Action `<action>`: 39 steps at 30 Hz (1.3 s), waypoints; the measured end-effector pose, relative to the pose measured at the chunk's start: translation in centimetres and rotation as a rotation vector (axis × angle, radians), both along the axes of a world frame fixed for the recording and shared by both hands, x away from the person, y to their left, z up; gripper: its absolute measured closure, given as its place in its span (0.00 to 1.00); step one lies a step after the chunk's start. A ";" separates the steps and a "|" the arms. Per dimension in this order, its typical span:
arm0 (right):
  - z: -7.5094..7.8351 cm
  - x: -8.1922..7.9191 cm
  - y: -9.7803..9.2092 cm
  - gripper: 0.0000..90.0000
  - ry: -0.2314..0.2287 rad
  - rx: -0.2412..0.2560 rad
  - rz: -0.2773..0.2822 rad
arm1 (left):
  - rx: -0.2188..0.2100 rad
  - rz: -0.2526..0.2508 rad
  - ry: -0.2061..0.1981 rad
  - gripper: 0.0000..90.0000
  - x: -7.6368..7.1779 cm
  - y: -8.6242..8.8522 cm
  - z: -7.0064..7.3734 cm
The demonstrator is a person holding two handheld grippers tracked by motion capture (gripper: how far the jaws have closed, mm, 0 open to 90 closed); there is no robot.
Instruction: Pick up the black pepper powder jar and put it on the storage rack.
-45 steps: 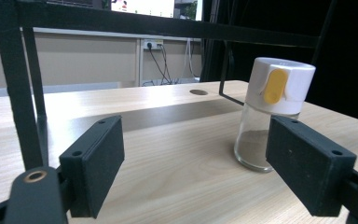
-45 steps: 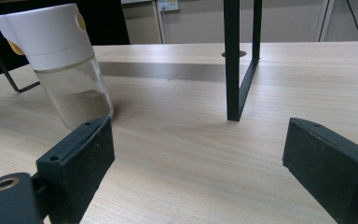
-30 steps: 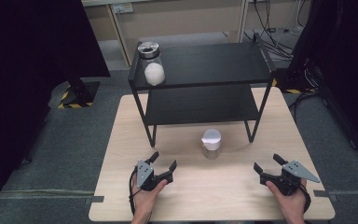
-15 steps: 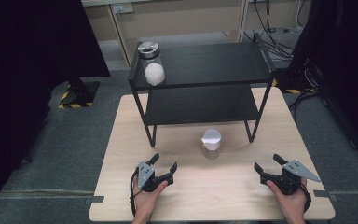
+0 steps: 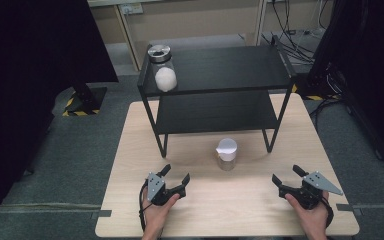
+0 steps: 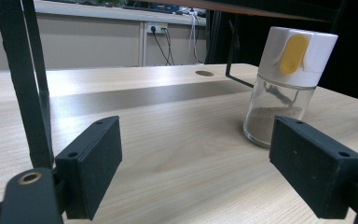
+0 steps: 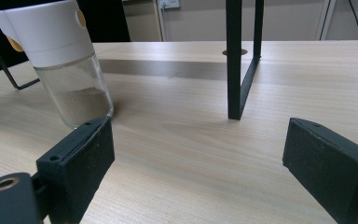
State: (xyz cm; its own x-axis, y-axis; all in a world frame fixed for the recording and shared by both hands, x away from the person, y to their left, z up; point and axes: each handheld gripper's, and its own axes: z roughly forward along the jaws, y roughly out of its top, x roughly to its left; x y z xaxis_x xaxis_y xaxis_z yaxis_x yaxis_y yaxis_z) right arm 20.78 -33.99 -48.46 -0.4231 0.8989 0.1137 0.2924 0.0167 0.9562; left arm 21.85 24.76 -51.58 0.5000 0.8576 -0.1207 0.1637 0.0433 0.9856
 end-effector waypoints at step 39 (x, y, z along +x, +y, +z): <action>2.8 8.3 12.5 0.17 -0.015 -0.126 0.228 | 0.020 -0.019 0.018 0.17 0.4 -0.1 0.4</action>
State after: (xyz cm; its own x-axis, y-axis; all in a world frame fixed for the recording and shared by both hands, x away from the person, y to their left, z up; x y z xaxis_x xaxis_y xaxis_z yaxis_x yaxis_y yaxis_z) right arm 29.04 -21.53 -45.66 -0.6173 0.7867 -0.0011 0.2529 0.1997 0.9467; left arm 22.24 24.71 -51.15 0.5144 0.8501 -0.1126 0.1816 0.0203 0.9832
